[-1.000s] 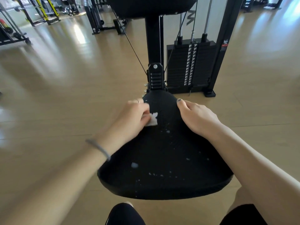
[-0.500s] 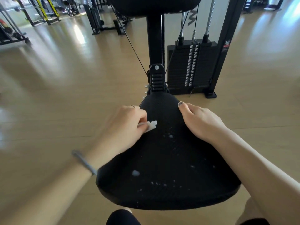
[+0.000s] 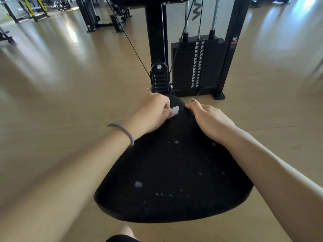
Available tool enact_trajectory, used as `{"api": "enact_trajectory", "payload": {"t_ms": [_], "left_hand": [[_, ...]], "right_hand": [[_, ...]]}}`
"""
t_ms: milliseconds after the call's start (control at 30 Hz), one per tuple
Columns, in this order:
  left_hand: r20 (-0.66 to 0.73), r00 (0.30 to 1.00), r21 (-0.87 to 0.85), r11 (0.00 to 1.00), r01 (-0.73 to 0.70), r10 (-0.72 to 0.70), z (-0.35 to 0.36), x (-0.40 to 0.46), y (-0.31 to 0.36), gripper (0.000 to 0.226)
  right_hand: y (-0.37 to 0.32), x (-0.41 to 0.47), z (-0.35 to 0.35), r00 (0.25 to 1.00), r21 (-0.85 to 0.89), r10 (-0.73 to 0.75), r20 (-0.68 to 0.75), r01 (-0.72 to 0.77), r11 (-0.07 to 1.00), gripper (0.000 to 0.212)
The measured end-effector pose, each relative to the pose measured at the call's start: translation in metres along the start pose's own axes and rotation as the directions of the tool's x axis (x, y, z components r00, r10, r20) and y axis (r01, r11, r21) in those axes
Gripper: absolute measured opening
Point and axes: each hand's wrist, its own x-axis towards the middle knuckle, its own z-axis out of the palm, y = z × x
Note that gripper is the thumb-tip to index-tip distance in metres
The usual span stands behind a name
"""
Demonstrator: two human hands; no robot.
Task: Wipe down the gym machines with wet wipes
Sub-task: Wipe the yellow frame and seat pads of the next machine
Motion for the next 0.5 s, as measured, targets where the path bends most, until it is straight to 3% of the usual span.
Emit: {"api": "enact_trajectory", "payload": {"t_ms": [100, 233, 367, 500], "left_hand": [[0.06, 0.976, -0.16, 0.967, -0.196, 0.208, -0.016, -0.069, 0.033, 0.027], [0.053, 0.942, -0.154, 0.935, -0.32, 0.331, -0.018, -0.106, 0.057, 0.018], [-0.003, 0.977, 0.081, 0.974, -0.211, 0.212, -0.004, -0.068, 0.05, 0.018], [0.01, 1.0, 0.133, 0.991, -0.031, 0.03, 0.001, -0.035, 0.056, 0.021]], "right_hand": [[0.001, 0.007, -0.001, 0.998, 0.2, 0.062, 0.016, -0.064, 0.978, 0.061], [0.006, 0.005, -0.001, 0.994, 0.319, 0.098, 0.047, -0.108, 0.942, 0.061], [0.009, -0.007, -0.01, 0.992, 0.378, 0.103, 0.069, -0.122, 0.918, 0.058], [0.02, -0.019, -0.013, 0.99, 0.467, 0.099, 0.097, -0.133, 0.874, 0.057]]}}
